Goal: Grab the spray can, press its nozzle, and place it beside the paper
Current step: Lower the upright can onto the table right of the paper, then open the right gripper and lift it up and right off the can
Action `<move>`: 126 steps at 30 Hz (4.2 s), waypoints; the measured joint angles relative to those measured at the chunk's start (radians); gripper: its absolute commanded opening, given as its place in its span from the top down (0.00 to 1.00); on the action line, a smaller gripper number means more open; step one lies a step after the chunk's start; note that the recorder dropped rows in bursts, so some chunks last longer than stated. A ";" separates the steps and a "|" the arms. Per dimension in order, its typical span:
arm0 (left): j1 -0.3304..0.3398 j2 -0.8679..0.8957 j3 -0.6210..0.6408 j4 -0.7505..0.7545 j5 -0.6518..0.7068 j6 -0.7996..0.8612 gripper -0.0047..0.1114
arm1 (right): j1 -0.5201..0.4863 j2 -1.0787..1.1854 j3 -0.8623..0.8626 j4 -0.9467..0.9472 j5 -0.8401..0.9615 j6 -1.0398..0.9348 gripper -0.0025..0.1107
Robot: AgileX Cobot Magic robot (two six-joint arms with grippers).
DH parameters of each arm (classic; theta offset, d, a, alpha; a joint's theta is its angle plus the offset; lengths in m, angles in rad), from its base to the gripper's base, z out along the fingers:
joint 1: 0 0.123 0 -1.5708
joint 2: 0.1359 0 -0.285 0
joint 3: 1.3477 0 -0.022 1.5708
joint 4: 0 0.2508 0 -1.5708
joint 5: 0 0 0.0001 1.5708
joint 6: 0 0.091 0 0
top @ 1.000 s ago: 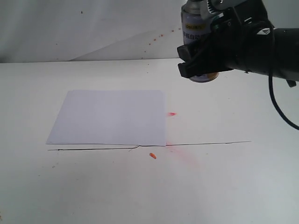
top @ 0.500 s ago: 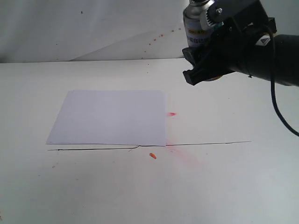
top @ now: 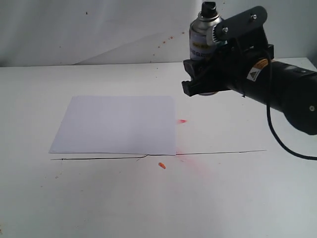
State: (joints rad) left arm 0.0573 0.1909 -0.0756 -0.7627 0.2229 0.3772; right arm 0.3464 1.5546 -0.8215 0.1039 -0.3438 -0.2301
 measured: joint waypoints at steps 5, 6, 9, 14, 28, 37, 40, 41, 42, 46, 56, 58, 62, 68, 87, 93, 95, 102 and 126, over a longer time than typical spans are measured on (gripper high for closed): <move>0.000 0.000 0.000 0.000 0.000 0.000 0.96 | -0.035 0.079 0.000 -0.059 -0.085 0.089 0.98; 0.000 0.000 0.000 0.000 0.000 0.000 0.96 | -0.045 0.094 0.000 -0.062 -0.098 0.100 0.98; 0.000 0.000 0.000 0.000 0.000 0.000 0.96 | -0.072 0.133 0.000 -0.075 -0.149 0.126 0.98; 0.000 0.000 0.000 0.000 0.000 0.000 0.96 | -0.110 0.229 0.000 -0.124 -0.287 0.186 0.98; 0.000 0.000 0.000 0.000 0.000 0.000 0.96 | -0.114 0.478 0.000 -0.158 -0.473 0.213 0.98; 0.000 0.000 0.000 0.000 0.000 0.000 0.96 | -0.114 0.563 -0.060 -0.162 -0.528 0.241 0.98; 0.000 0.000 0.000 0.000 0.000 0.000 0.96 | -0.114 0.578 -0.068 -0.163 -0.535 0.243 0.98; 0.000 0.000 0.000 0.000 0.000 0.000 0.96 | -0.114 0.583 -0.069 -0.163 -0.538 0.243 0.98; 0.000 0.000 0.000 0.000 0.000 0.000 0.96 | -0.114 0.592 -0.069 -0.163 -0.540 0.243 0.98; 0.000 0.000 0.000 0.000 -0.002 0.000 0.96 | -0.114 0.628 -0.083 -0.163 -0.535 0.243 0.98; 0.000 0.000 0.000 0.000 -0.002 0.000 0.96 | -0.114 0.641 -0.090 -0.131 -0.527 0.243 0.71; 0.000 0.000 0.000 0.000 -0.002 0.000 0.96 | -0.114 0.641 -0.090 -0.131 -0.527 0.243 0.48; 0.000 0.000 0.000 0.000 -0.002 0.000 0.96 | -0.114 0.641 -0.095 -0.127 -0.541 0.243 0.18; 0.000 0.000 0.000 0.000 -0.002 0.000 0.96 | -0.114 0.641 -0.097 -0.127 -0.536 0.243 0.16; 0.000 0.000 0.000 0.000 -0.002 0.000 0.96 | -0.098 0.407 -0.038 -0.117 -0.425 0.238 0.16; 0.000 0.000 0.000 0.000 -0.002 0.000 0.96 | -0.098 0.305 -0.032 -0.117 -0.398 0.223 0.16; 0.000 0.000 0.000 0.000 -0.002 0.000 0.96 | -0.098 0.261 -0.032 -0.115 -0.377 0.220 0.17; 0.000 0.000 0.000 0.000 -0.004 0.000 0.96 | -0.098 0.066 0.029 -0.059 -0.315 0.218 0.38; 0.000 0.000 0.000 0.000 -0.004 0.000 0.96 | -0.090 -0.816 0.398 0.082 -0.108 0.218 0.98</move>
State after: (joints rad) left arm 0.0573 0.1909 -0.0756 -0.7627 0.2191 0.3772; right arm 0.2564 0.7383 -0.4231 0.1863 -0.4522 -0.0117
